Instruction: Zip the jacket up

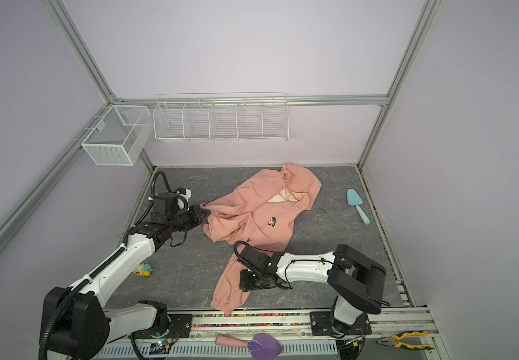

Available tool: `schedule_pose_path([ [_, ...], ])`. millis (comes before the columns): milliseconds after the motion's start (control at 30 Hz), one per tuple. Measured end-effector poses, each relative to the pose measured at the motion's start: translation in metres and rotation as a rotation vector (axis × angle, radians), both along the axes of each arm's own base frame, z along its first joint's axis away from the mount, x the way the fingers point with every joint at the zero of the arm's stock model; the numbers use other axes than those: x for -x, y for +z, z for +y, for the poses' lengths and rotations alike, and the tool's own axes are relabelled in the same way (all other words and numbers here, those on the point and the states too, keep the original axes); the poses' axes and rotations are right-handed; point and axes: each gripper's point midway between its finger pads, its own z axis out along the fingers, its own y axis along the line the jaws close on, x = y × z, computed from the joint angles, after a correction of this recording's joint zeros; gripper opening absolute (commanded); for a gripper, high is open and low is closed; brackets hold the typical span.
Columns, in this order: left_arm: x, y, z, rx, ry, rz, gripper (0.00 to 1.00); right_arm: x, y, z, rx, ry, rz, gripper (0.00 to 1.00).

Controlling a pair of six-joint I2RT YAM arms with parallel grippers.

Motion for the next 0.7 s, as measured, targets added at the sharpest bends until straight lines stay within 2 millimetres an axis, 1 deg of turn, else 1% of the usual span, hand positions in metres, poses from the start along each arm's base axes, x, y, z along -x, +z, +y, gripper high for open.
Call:
schedule_pose_path([
  [100,0.002,-0.002,0.001,-0.004,0.0,0.011,0.0,-0.022,0.013,0.042,-0.087,0.003,-0.008,0.39],
  [167,0.004,-0.002,0.001,-0.006,0.001,0.015,0.0,-0.042,0.025,0.068,-0.165,-0.013,-0.018,0.4],
  [233,0.005,0.001,0.002,-0.007,0.003,0.008,0.0,-0.06,0.035,0.085,-0.235,-0.034,-0.021,0.43],
  [300,0.006,0.004,0.003,-0.007,0.006,-0.001,0.0,-0.074,0.042,0.093,-0.286,-0.052,-0.02,0.47],
  [367,0.006,0.005,0.004,-0.008,0.008,-0.006,0.0,-0.08,0.044,0.092,-0.303,-0.06,-0.018,0.51],
  [433,0.006,0.005,0.004,-0.011,0.01,-0.003,0.0,-0.082,0.046,0.089,-0.304,-0.06,-0.027,0.55],
  [500,0.006,0.004,0.005,-0.015,0.013,0.0,0.0,-0.078,0.049,0.078,-0.291,-0.054,-0.043,0.58],
  [533,0.006,0.003,0.005,-0.016,0.014,0.001,0.0,-0.075,0.053,0.069,-0.281,-0.05,-0.053,0.6],
  [600,0.006,0.003,0.006,-0.019,0.015,0.002,0.0,-0.073,0.066,0.049,-0.263,-0.051,-0.087,0.63],
  [700,0.006,0.002,0.007,-0.027,0.02,-0.001,0.0,-0.084,0.1,0.019,-0.265,-0.078,-0.171,0.64],
])
